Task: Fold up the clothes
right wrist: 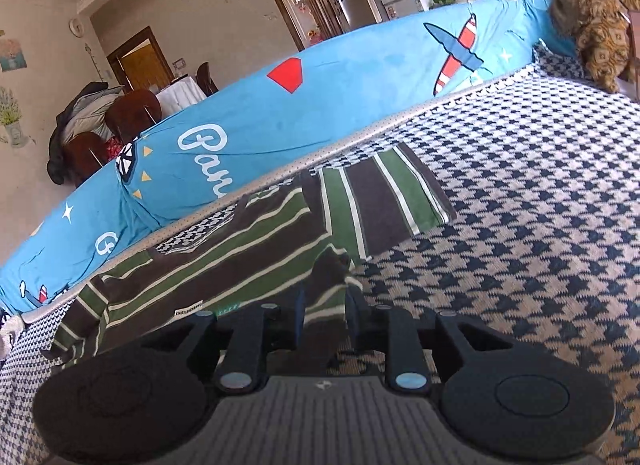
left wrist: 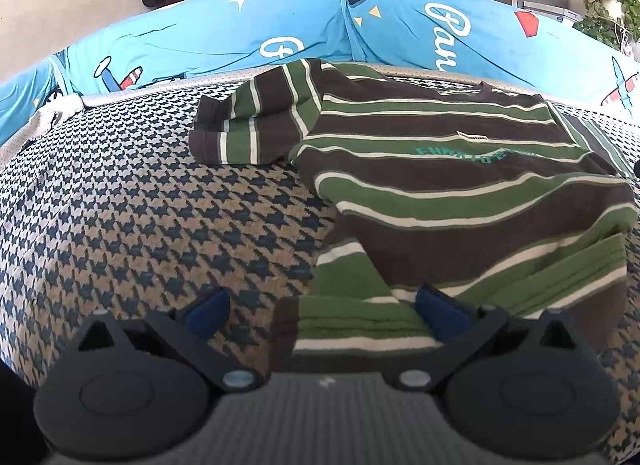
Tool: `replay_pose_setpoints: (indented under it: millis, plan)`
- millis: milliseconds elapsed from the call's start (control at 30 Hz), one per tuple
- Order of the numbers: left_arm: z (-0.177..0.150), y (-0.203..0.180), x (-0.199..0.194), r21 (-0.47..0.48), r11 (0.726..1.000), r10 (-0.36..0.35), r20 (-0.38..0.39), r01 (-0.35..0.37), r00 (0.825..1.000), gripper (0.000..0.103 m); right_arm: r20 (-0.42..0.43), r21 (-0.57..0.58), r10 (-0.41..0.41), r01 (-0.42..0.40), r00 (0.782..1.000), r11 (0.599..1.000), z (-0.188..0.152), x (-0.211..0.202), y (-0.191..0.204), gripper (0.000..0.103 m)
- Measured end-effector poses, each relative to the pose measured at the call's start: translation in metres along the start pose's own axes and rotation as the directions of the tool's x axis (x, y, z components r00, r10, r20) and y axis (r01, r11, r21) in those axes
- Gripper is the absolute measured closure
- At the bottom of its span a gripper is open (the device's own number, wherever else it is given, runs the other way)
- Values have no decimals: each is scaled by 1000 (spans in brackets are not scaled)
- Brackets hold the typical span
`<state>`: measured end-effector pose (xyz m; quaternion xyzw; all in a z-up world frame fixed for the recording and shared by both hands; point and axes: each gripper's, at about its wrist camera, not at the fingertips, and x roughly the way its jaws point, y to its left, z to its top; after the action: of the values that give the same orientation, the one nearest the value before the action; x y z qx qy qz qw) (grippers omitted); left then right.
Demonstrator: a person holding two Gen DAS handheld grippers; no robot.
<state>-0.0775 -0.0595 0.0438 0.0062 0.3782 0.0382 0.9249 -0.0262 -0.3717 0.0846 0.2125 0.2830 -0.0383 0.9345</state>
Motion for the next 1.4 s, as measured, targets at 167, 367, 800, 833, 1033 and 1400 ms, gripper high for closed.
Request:
replay_pose_setpoints:
  millis: [167,367,800,833,1033,1400]
  plan:
    - [-1,0,-1,10,1000,-1,6,1,1000,0,-35,-16,12,-12,999,1000,-16,-12,1,78]
    - [-2,-1,-3,20,1000,5,12,-5,1000,0,-67,-76,-34,29,997,997,-33,-18,5,78]
    - [1,-5,-12,41,999,4,36,-5,999,0,-85,-145,8,-21,996,989,-45,-1,22,70]
    - [2,-5,-13,40,999,-3,41,1,999,0,-82,-137,21,-33,996,990,-44,1,22,70]
    - [3,-10,-17,44,998,-36,51,33,998,0,-53,-127,96,-102,994,987,-36,13,35,70]
    - [7,-8,-16,0,999,-50,58,50,997,0,-75,-196,185,-196,980,961,-22,51,74,70]
